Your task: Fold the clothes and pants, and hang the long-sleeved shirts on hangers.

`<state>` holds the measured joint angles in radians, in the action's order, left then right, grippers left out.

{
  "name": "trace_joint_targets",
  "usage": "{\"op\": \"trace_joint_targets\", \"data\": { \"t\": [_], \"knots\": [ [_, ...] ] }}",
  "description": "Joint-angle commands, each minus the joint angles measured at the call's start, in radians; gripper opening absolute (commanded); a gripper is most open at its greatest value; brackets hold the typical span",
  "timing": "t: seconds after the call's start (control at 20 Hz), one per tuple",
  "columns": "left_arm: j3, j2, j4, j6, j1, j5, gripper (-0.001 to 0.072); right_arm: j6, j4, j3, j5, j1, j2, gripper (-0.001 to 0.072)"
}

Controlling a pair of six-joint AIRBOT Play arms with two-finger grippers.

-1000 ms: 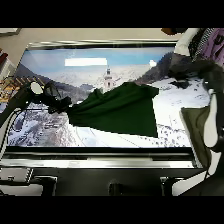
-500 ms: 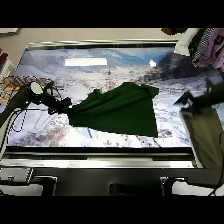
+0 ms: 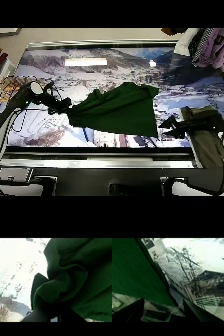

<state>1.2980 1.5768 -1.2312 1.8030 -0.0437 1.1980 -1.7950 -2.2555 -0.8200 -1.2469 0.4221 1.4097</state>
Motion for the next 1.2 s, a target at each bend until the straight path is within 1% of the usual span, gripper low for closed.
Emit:
{"op": "trace_joint_targets", "data": {
  "t": [0.0, 0.05, 0.1, 0.2, 0.25, 0.3, 0.4, 0.45, 0.55, 0.6, 0.7, 0.8, 0.95, 1.0, 1.15],
  "knots": [
    [0.0, 0.0, 0.0, 0.0, 0.001, -0.001, 0.0028, -0.017, -0.009, 0.04, 0.072, -0.098, 0.005, 0.0553],
    [0.0, 0.0, 0.0, 0.0, 0.001, 0.0, 0.0028, 0.015, 0.014, 0.041, 0.087, -0.143, 0.012, 0.0551],
    [0.0, 0.0, 0.0, 0.0, 0.001, 0.0, 0.0028, 0.075, 0.06, 0.041, 0.103, -0.187, 0.019, 0.0546],
    [0.0, 0.0, 0.0, 0.0, 0.001, -0.001, 0.0028, 0.147, 0.147, 0.041, 0.13, -0.242, 0.023, 0.0538],
    [0.0, 0.0, 0.0, 0.0, 0.001, -0.001, 0.0028, 0.166, 0.159, 0.041, 0.142, -0.253, 0.023, 0.0533],
    [0.0, 0.0, 0.0, 0.0, 0.001, -0.001, 0.0028, 0.165, 0.15, 0.04, 0.152, -0.254, 0.023, 0.0433],
    [0.0, 0.0, 0.0, 0.0, 0.001, 0.0, 0.0028, 0.164, 0.118, 0.04, 0.168, -0.254, 0.013, 0.0118],
    [0.0, 0.0, 0.0, 0.0, 0.001, 0.0, 0.0028, 0.158, 0.092, 0.04, 0.177, -0.254, -0.003, 0.0031],
    [0.012, -0.004, 0.0, -0.003, 0.001, 0.001, 0.0028, 0.153, 0.06, 0.018, 0.183, -0.254, -0.055, 0.0029],
    [0.032, -0.008, 0.0, -0.028, 0.002, 0.005, 0.0027, 0.152, 0.056, -0.013, 0.18, -0.254, -0.088, 0.0029],
    [0.12, -0.028, 0.0, -0.094, 0.006, 0.032, 0.0027, 0.112, 0.041, -0.126, 0.161, -0.254, -0.167, 0.0029],
    [0.256, -0.068, 0.0, -0.12, 0.019, 0.074, 0.0027, 0.108, 0.038, -0.303, 0.142, -0.254, -0.251, 0.0029],
    [0.485, -0.18, -0.001, -0.112, 0.063, 0.138, 0.0027, 0.117, 0.047, -0.61, 0.134, -0.254, -0.389, 0.0029],
    [0.552, -0.233, -0.007, -0.095, 0.08, 0.152, 0.0026, 0.126, 0.055, -0.7, 0.135, -0.254, -0.433, 0.0029],
    [0.669, -0.409, -0.008, -0.082, 0.122, 0.152, 0.0027, 0.17, 0.113, -0.916, 0.173, -0.254, -0.576, 0.0029]
  ]
}}
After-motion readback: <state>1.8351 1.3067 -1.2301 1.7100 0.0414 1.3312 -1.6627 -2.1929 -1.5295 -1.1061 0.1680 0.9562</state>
